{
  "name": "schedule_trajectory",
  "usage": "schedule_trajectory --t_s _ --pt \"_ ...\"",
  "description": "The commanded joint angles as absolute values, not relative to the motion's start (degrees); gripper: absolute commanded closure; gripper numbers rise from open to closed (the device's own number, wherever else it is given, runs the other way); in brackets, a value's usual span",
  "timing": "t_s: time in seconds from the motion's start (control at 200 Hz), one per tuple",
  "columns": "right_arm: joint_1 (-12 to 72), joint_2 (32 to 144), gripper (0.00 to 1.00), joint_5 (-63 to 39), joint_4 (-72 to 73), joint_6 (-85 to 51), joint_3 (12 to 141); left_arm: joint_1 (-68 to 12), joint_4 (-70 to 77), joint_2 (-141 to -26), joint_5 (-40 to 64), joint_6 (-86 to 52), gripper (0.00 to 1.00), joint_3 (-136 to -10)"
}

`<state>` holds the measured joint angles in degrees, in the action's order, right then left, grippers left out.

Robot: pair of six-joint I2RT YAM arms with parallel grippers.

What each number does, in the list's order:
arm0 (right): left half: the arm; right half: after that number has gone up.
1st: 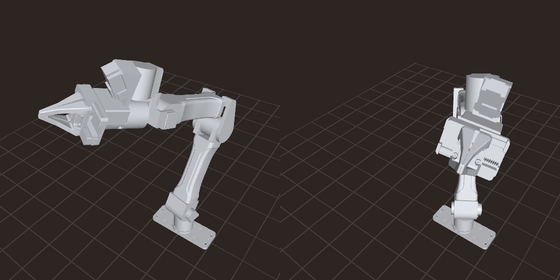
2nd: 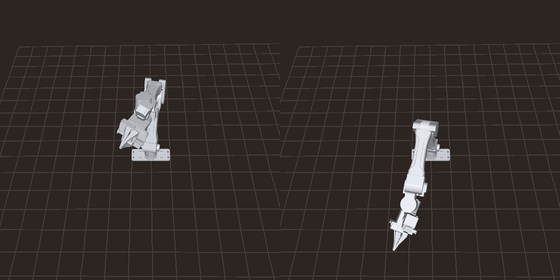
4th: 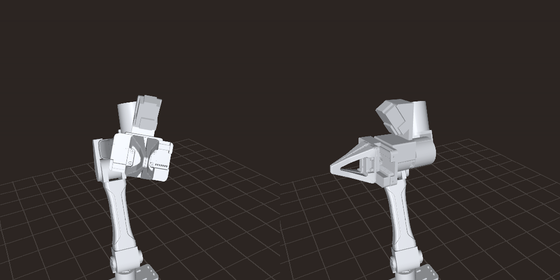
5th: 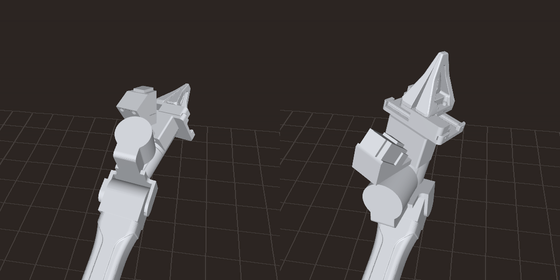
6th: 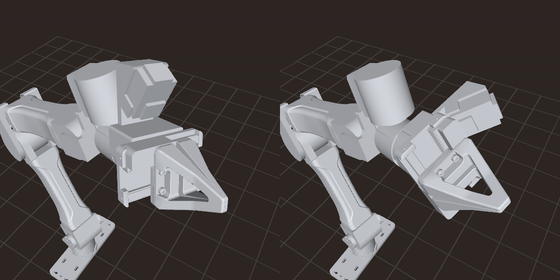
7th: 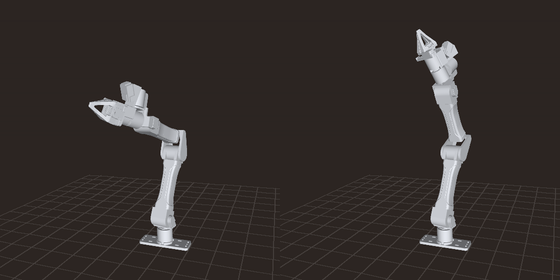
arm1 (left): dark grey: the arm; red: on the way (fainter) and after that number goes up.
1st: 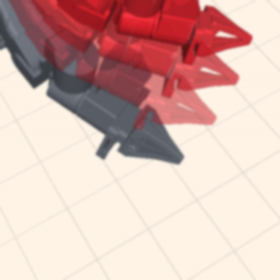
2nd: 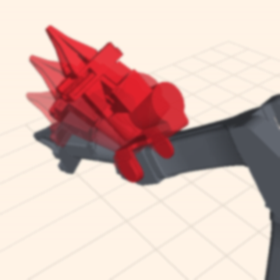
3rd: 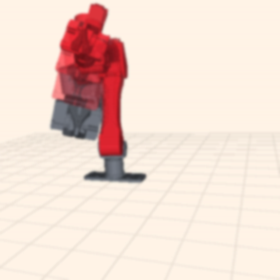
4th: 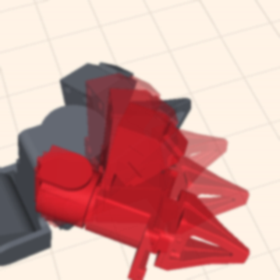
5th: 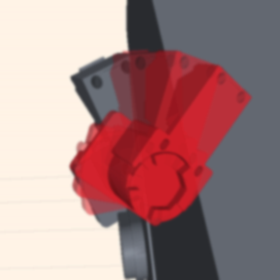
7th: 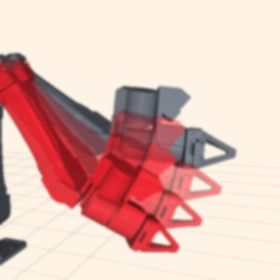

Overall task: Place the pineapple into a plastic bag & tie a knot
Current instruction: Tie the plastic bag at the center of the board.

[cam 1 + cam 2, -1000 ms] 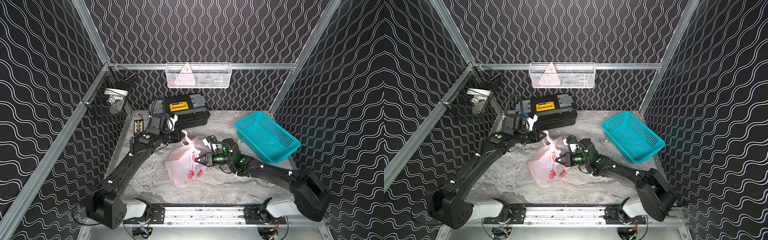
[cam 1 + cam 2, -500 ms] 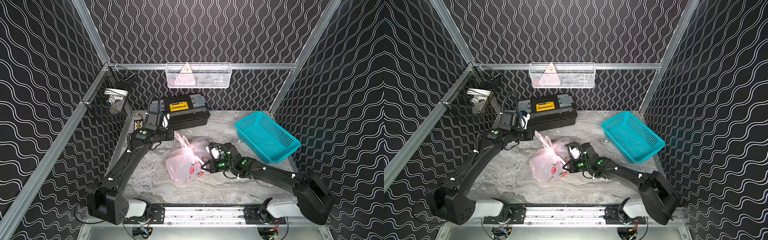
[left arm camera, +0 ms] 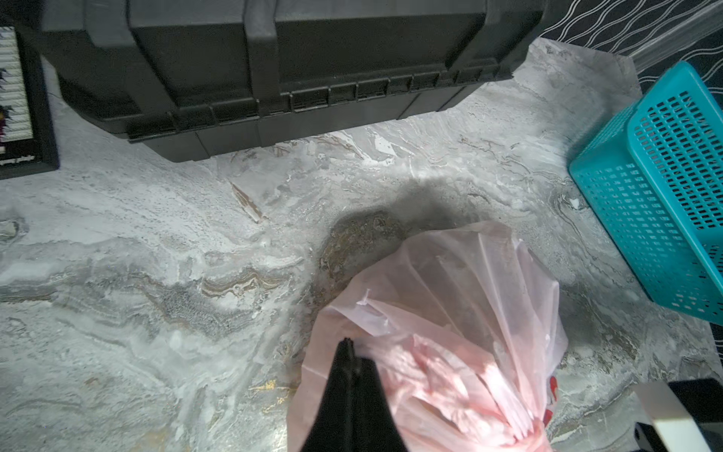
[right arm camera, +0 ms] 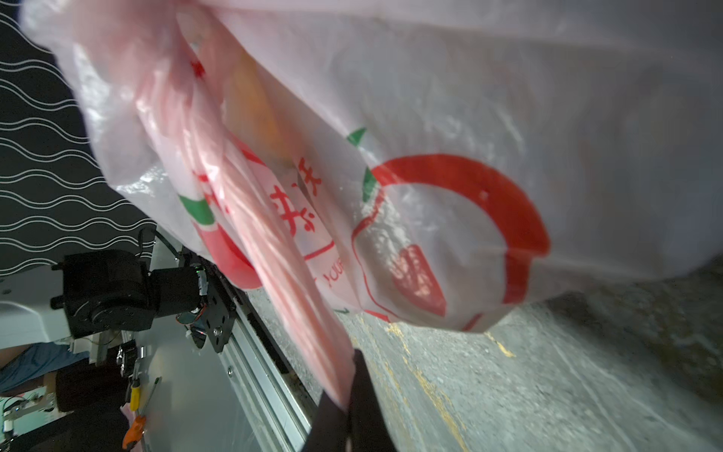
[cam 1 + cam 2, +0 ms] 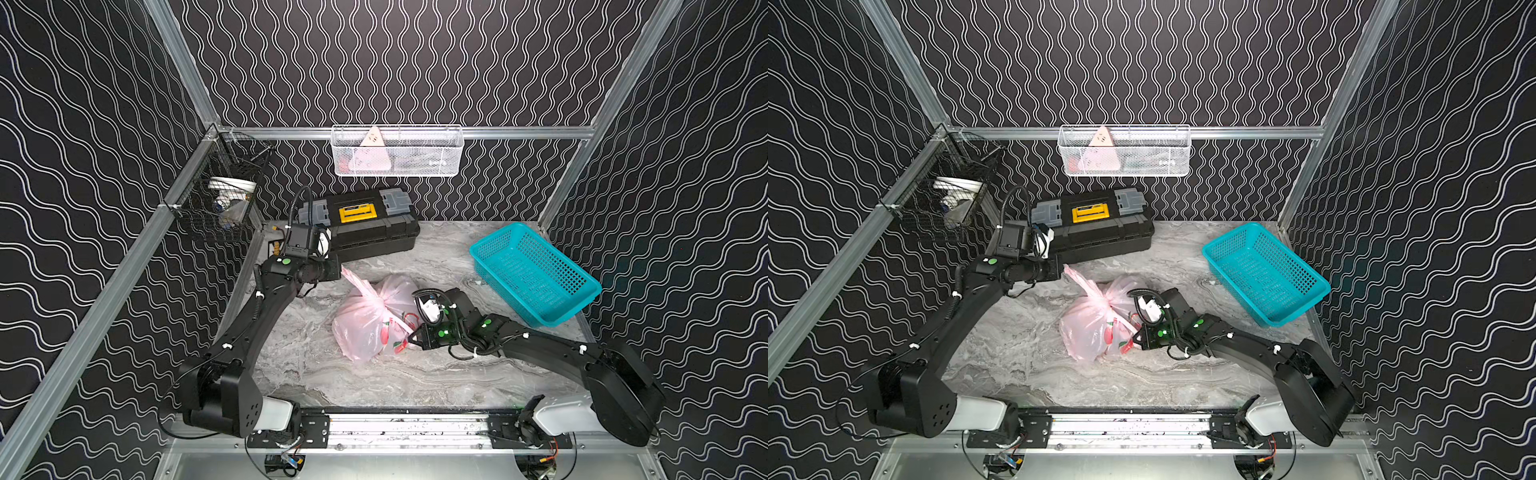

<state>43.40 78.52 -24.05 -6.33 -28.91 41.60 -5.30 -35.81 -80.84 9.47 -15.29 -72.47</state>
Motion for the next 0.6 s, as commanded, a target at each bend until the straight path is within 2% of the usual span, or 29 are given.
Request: schedule_trajectory --t_s 0.0,0.285,0.475,0.5,0.545,0.565,0.595 --pt "43.5 76.8 1.00 -21.1 -18.8 -28.4 41.1 -4.0 -28.6 -81.9 3.1 -14.7 1.00 -73.8" --pt "43.2 73.4 1.00 -17.1 -21.5 -29.8 39.2 -2.6 -26.6 -82.2 3.9 -15.0 1.00 -71.5" --pt "43.2 76.6 1.00 -18.3 -20.1 -29.0 43.6 -2.5 -25.0 -81.5 10.9 -16.7 1.00 -70.3" --pt "43.2 76.8 0.93 -17.9 -20.1 -28.9 44.4 -2.5 -25.3 -81.6 11.3 -16.8 1.00 -70.4" --pt "43.0 76.8 0.75 -17.2 -20.1 -28.7 45.8 -2.5 -26.6 -81.7 12.0 -17.3 0.99 -70.7" --pt "43.0 76.8 0.69 -17.1 -20.0 -28.5 46.4 -2.5 -27.1 -81.8 11.8 -17.4 0.90 -70.8" --pt "42.9 76.7 0.58 -16.7 -20.0 -28.2 47.4 -2.5 -27.8 -81.7 11.5 -17.5 0.72 -70.9"
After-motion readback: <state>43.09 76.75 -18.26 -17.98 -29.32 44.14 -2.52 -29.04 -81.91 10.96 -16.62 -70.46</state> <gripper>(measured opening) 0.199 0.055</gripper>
